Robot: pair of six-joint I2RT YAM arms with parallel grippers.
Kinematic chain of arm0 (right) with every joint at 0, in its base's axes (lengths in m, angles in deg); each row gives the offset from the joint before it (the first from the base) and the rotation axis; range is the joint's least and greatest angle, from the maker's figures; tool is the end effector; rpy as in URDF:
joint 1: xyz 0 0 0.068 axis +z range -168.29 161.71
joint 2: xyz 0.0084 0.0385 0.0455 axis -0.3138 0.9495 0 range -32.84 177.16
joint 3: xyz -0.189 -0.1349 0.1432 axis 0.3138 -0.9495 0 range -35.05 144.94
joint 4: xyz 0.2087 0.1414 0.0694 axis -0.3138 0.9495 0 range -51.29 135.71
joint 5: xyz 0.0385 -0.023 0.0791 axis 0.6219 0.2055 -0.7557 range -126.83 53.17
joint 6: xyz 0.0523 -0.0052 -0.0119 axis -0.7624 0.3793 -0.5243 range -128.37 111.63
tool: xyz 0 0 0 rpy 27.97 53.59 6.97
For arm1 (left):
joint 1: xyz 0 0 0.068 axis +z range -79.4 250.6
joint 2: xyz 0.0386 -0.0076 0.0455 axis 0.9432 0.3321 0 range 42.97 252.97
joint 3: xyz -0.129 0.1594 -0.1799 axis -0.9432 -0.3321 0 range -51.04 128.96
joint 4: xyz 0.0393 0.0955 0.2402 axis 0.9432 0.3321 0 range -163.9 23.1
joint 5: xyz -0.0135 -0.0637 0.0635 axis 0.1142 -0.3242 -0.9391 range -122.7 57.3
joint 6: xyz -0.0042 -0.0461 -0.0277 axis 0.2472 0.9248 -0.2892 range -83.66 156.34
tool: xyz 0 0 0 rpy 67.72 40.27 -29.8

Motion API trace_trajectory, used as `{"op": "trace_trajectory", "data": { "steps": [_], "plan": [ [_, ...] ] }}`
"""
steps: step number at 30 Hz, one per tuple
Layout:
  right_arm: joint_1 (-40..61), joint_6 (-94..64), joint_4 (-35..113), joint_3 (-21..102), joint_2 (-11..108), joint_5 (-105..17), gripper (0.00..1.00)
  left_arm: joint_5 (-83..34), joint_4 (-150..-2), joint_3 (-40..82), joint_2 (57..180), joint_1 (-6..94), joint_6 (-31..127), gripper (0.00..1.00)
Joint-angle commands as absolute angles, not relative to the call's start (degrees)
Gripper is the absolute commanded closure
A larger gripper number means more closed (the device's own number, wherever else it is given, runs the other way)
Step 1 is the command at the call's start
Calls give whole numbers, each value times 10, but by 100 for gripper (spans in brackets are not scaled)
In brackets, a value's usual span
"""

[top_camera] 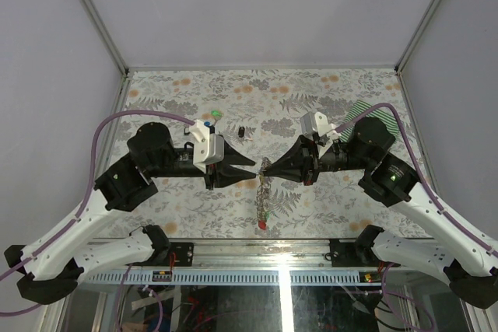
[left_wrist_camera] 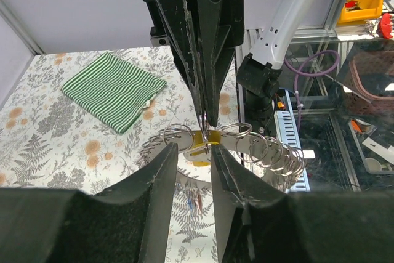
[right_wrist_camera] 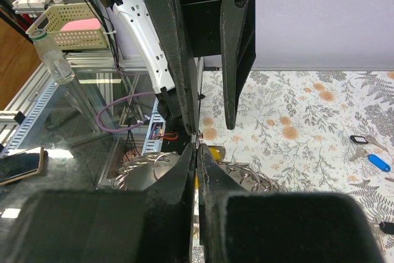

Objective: Put the keys on the keyring

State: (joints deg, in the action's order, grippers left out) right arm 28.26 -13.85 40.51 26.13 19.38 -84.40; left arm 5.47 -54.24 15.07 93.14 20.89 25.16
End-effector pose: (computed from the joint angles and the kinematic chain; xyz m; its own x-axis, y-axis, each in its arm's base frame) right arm 0.1104 0.1547 0.4319 -0.0096 0.0835 -0.9965 -0.9971 -0.0761 0.0032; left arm 0.0944 -0.1453 0.4347 0.1523 0.0559 -0.9867 0.9877 0.0276 0.1541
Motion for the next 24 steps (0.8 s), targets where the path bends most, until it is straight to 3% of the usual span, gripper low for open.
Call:
{"op": "trace_trajectory", "data": {
  "steps": [1, 14, 19, 24],
  "plan": [
    [284, -148, 345, 272, 177, -846, 100, 75, -585, 150, 934, 209, 259, 71],
    [285, -150, 339, 270, 172, -838, 100, 89, -591, 147, 942, 209, 263, 86],
    [284, -153, 335, 270, 168, -835, 100, 86, -586, 147, 940, 209, 260, 100],
    [285, -158, 325, 267, 163, -829, 100, 83, -583, 148, 939, 209, 259, 100]
  ]
}}
